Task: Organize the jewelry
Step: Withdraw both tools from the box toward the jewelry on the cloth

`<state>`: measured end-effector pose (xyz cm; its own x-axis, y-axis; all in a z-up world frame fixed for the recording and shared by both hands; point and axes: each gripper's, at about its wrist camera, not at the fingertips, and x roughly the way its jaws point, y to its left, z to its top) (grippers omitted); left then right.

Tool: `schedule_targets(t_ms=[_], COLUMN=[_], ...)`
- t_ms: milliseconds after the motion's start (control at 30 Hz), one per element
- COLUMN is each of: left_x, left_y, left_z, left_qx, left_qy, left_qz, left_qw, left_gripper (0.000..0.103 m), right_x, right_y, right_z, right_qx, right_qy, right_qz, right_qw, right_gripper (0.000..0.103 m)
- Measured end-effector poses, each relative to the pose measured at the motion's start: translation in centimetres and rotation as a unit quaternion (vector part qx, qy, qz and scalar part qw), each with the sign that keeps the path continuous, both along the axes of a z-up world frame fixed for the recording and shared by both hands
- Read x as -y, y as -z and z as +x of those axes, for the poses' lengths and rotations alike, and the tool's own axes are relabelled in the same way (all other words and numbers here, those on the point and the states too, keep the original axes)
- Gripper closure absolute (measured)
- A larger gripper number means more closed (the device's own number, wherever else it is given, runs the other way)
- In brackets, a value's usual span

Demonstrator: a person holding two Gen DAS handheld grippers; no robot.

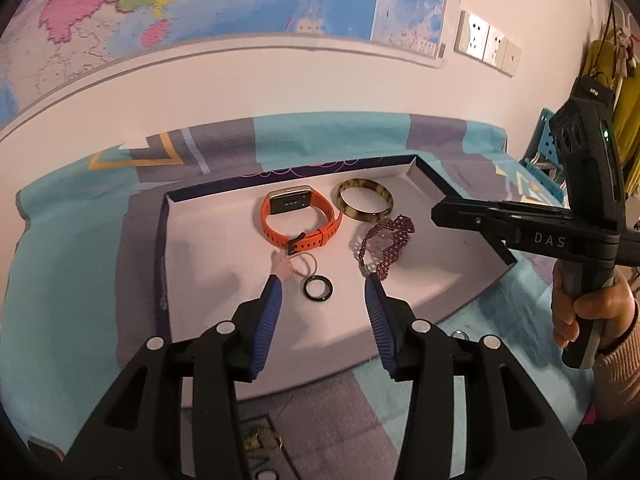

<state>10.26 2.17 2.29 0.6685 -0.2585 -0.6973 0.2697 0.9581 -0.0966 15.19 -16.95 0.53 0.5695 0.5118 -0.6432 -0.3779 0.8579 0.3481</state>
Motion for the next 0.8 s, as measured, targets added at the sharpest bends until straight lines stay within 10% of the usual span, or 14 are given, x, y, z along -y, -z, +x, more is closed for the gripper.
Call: schedule_targets(t_ms=[800], left_x=[-3.9], left_y=[1.5], left_z=[-9.2], left_qx=[0.01], left_qy=[-0.014], left_qz=[0.024], left_qw=[0.9996], left_gripper=[0.054], right_x=[1.1], right_y=[1.1], right_z=[-9.2], right_qx=[0.003], right_qy=[-0.031], right_qz=[-0.036], right_qw=[0.999], right_gripper=[0.063])
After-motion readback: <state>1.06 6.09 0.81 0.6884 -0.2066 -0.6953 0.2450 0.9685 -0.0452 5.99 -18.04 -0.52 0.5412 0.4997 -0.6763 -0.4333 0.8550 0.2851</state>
